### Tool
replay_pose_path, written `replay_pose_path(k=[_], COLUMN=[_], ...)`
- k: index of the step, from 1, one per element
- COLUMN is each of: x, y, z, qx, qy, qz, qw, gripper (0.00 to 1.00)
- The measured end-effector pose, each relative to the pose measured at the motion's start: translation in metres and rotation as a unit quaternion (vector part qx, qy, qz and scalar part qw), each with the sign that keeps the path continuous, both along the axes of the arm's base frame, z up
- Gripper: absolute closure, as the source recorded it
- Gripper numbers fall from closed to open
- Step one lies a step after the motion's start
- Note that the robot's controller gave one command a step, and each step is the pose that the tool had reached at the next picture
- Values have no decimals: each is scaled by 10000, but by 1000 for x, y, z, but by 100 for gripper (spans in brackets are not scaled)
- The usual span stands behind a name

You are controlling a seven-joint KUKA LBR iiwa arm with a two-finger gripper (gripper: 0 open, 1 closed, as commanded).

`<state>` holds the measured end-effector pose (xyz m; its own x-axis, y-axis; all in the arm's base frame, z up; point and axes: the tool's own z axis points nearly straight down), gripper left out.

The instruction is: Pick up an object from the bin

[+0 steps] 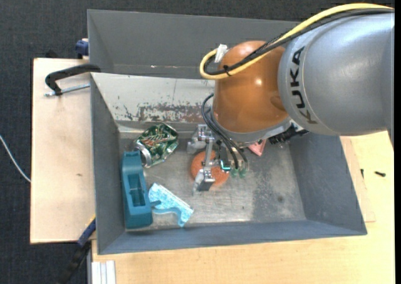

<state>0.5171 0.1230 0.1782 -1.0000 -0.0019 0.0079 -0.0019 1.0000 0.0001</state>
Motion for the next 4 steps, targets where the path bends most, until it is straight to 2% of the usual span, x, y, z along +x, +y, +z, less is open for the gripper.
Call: replay_pose_path(k=[1,2,3,4], x=[1,4,14,21], y=[-1,-13,-78,-125], z=[3,0,-52,-4], qx=[4,22,5,6], qy=[-29,-27,-73,-66], qz=[-8,129,197,-463], qw=[10000,9999,9998,9989], gripper=[0,0,0,100])
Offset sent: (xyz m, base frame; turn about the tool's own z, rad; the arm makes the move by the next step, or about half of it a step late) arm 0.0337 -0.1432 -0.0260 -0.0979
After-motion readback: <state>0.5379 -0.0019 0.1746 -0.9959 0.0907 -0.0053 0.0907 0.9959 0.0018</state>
